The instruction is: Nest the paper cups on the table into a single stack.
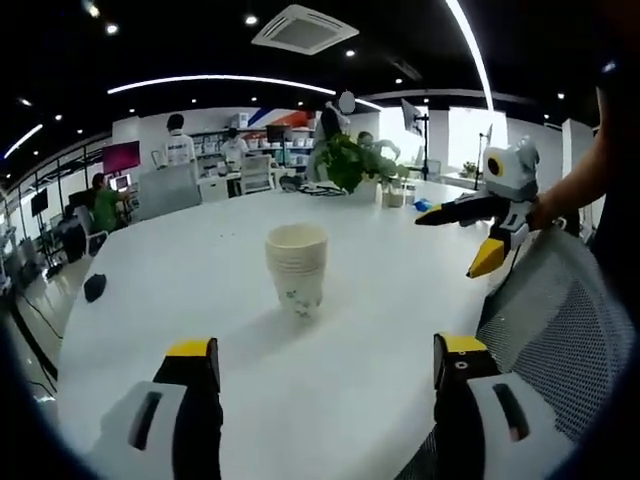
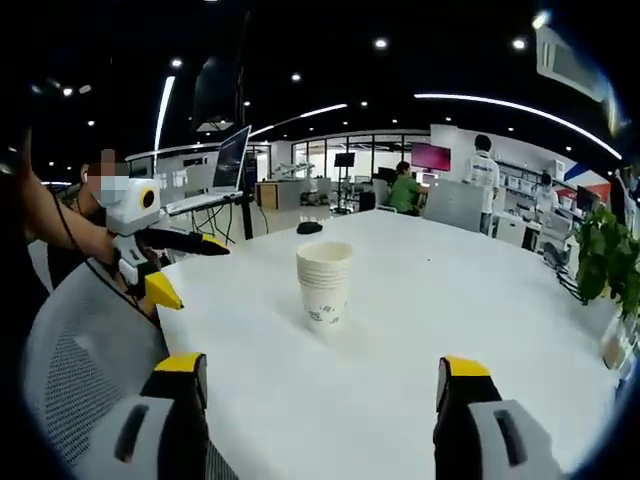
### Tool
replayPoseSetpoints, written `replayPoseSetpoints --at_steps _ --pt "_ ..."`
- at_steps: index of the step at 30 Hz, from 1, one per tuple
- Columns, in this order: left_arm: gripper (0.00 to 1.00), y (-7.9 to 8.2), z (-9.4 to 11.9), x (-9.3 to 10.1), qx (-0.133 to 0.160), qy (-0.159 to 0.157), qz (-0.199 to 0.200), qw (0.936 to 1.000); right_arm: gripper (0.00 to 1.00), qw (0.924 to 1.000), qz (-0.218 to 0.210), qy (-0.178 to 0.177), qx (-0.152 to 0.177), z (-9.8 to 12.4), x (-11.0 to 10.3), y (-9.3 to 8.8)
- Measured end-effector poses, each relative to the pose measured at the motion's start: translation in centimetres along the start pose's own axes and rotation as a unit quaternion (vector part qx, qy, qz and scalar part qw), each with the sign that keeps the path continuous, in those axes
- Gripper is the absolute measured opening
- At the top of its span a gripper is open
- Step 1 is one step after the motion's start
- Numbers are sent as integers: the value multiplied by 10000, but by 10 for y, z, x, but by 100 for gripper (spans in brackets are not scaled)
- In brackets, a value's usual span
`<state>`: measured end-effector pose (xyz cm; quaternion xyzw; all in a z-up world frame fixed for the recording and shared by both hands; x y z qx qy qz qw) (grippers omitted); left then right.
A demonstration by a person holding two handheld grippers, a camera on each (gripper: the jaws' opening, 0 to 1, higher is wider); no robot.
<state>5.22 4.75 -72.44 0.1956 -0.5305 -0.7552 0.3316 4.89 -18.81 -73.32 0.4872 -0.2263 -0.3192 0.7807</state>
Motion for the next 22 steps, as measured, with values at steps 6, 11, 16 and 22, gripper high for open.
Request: replayPoseSetpoints --at_steps 6,11,16,22 --pt "96 1 1 -4 94 88 101 9999 100 10000 50 44 -29 -1 -2 -1" --pt "99 4 1 -2 158 108 98 9998 100 10000 14 24 -32 0 -1 -1" --pt "99 4 2 -3 175 142 189 9996 100 10000 -30 9 -49 0 0 -2" --pt "99 4 2 -3 150 176 160 9996 100 10000 16 36 -84 0 -2 -3"
Point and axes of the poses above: the point that each gripper's makers call its tool centre point, and the gripper's own axes: z roughly backward along the fingers, x roughly to its right, y roughly out of its top, the point moved 5 cm from there along z, roughly backward along the fingers, and after that the axes turned 2 degrees about z, right-handed, at the moved point
